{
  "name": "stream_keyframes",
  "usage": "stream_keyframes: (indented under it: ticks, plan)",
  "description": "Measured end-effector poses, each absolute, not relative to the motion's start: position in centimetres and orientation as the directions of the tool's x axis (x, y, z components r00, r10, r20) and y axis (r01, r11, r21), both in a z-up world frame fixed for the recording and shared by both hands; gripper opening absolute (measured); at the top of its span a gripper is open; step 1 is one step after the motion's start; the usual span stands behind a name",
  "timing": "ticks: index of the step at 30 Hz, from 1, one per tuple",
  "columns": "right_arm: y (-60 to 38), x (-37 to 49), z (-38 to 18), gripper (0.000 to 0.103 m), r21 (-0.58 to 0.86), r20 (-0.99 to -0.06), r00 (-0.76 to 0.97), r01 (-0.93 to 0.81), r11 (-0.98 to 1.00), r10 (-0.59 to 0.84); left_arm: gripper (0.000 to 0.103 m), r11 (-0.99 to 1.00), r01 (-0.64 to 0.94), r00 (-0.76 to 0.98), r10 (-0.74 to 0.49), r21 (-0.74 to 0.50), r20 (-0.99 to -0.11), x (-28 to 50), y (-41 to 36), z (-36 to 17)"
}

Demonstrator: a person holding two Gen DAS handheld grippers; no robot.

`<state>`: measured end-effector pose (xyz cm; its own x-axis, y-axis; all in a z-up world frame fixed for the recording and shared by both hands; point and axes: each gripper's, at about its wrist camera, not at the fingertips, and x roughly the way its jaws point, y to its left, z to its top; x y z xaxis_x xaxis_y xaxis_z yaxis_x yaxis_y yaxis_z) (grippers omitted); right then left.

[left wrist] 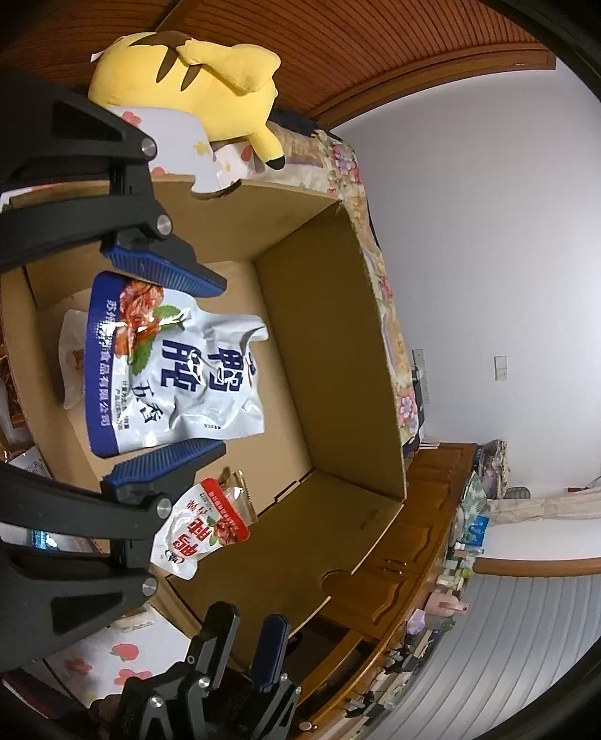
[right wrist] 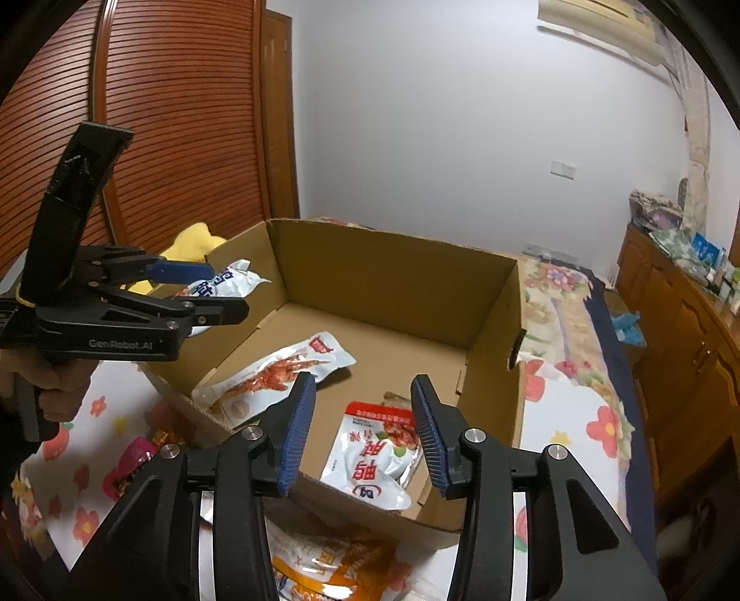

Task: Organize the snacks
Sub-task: 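Open the left gripper to drop the white duck-snack pouch into the box, then grasp the pink snack pack with the left gripper while the right gripper grasps the white-orange packet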

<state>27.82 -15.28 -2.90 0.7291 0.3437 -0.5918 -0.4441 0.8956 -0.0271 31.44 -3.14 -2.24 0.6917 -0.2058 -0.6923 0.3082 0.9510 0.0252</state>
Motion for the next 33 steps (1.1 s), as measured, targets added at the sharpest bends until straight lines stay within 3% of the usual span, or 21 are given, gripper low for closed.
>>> stream_keyframes:
  ticks: [16, 29, 33]
  plan:
    - [-15.6, 22.1, -2.0, 0.049, -0.026, -0.584, 0.739, -0.430, 0.902, 0.335, 0.067, 0.933, 0.359, 0.713, -0.261, 0.020, -0.651, 23.7, -2.4, -1.2]
    - [-15.7, 17.7, -4.7, 0.051, -0.004, -0.604, 0.730, -0.403, 0.915, 0.319, 0.065, 0.907, 0.418, 0.666, -0.277, 0.039, -0.693, 17.7, -2.2, -6.9]
    - [-15.6, 17.1, -6.0, 0.052, 0.006, -0.619, 0.719, -0.397, 0.918, 0.316, 0.059, 0.897, 0.440, 0.637, -0.288, 0.030, -0.715, 17.2, -2.2, -8.9]
